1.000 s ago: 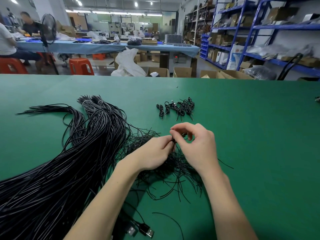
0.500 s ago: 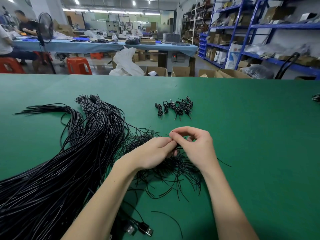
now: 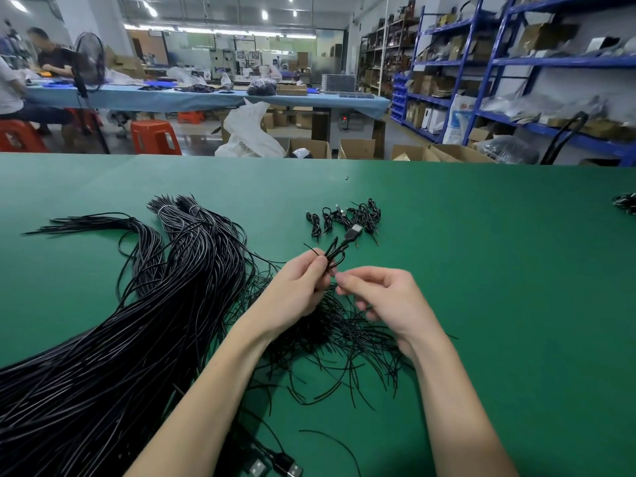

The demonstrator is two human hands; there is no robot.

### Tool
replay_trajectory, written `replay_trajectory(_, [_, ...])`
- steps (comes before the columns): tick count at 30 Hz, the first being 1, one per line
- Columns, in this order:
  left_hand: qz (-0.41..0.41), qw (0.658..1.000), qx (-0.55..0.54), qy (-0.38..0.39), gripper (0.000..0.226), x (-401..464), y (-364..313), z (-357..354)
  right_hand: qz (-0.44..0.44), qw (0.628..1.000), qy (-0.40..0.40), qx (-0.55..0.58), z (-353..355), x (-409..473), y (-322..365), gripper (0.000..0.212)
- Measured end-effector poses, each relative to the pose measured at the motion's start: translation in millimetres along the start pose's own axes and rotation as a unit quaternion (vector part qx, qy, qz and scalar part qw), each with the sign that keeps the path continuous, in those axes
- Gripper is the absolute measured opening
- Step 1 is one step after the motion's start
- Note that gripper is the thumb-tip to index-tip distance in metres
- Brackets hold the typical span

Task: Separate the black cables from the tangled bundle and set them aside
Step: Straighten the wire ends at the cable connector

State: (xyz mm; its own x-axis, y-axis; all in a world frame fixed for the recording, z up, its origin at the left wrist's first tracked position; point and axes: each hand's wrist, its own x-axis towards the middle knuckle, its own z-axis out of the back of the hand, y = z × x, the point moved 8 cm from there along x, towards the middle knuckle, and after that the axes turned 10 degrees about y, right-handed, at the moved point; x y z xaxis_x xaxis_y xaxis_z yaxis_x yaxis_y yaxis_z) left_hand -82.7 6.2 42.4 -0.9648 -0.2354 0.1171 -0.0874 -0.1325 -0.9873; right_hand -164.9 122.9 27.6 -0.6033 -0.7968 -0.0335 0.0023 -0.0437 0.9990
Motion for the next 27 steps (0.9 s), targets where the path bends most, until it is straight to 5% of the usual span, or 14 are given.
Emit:
replay_trajectory(11, [0.010, 0.996, -0.082, 0.015, 0.025, -0.5, 5.0, -8.8, -0.036, 0.996, 0.062, 0.055, -3.8, 2.1, -13.7, 0.006])
replay_trajectory(16, [0.031, 0.986, -0.133, 0.097, 0.026, -1.2, 5.8, -16.0, -0.038, 0.996, 0.083, 0.016, -0.8, -0.8, -20.9, 0.020])
replay_trajectory(20, [0.048, 0.968, -0.160, 0.187, 0.019, -8.6, 2.8, -23.1, -0.006, 0.995, 0.093, 0.032, 5.4, -7.8, -16.8, 0.004])
replay_trajectory(24, [0.063, 0.947, -0.110, 0.297, 0.014, -23.3, -3.7, -33.4, 0.035, 0.981, 0.170, -0.088, 2.1, -17.5, -5.2, 0.007])
replay_trajectory(27, [0.081, 0.946, 0.023, 0.312, 0.015, -27.2, -6.6, -29.9, 0.017, 0.970, 0.188, -0.150, -2.9, -18.5, -2.7, 0.005])
